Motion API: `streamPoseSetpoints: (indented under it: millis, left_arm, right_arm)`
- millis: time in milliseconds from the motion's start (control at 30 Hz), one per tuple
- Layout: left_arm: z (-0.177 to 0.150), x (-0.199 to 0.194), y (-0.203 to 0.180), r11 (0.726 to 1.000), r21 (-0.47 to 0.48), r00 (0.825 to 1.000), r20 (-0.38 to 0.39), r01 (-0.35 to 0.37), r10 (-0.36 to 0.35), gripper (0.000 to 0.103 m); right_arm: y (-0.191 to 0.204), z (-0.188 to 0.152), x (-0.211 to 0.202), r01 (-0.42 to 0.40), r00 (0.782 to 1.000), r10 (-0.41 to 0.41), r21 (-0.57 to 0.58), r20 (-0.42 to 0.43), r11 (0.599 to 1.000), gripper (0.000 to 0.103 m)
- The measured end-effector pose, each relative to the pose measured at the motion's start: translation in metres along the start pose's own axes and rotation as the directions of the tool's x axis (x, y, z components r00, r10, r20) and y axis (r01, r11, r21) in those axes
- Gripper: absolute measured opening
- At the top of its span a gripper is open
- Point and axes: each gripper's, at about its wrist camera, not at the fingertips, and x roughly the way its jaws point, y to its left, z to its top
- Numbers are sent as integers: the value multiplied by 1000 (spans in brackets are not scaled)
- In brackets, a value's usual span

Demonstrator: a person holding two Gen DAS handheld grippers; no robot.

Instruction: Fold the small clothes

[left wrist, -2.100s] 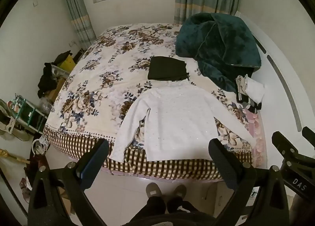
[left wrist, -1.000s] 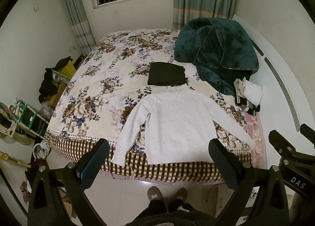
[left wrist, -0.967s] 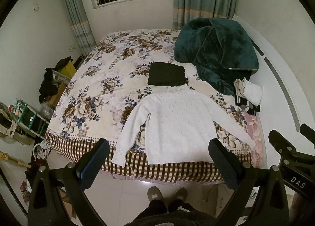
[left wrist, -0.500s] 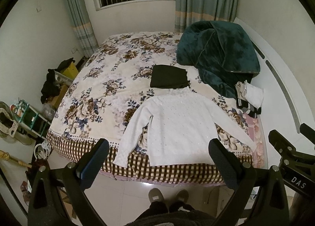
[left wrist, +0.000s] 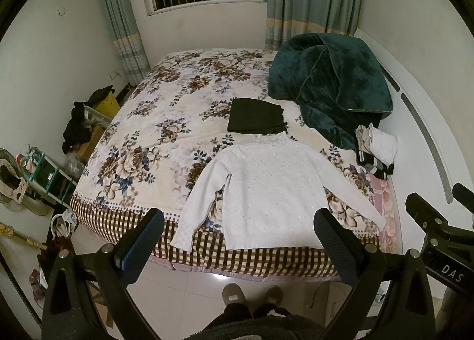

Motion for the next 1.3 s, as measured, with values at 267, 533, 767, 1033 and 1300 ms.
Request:
streamPoseSetpoints:
  millis: [267, 533, 767, 1033, 1300]
  left_arm:
    - [3, 0, 2, 1000, -2, 1000, 4, -5, 5, 103]
    - [2, -1, 3, 1000, -3, 1000, 6, -3, 3, 103]
    - [4, 0, 6, 1000, -7, 1000, 8, -1, 2, 103]
    - [0, -1, 5, 1000, -7, 1000, 10, -1, 1, 103]
    - [6, 44, 9, 1000, 0, 999, 23, -26, 26, 103]
  right_arm:
    - [4, 5, -3, -2, 1000, 2, -4, 4, 1000, 103]
    - [4, 5, -3, -5, 1000, 6, -7, 7, 1000, 103]
    - [5, 4, -3, -6, 1000, 6, -11, 7, 1000, 103]
    - [7, 1, -3, -8, 1000, 8, -11, 7, 1000, 103]
    - [4, -9, 26, 6, 999, -4, 59, -33, 998, 103]
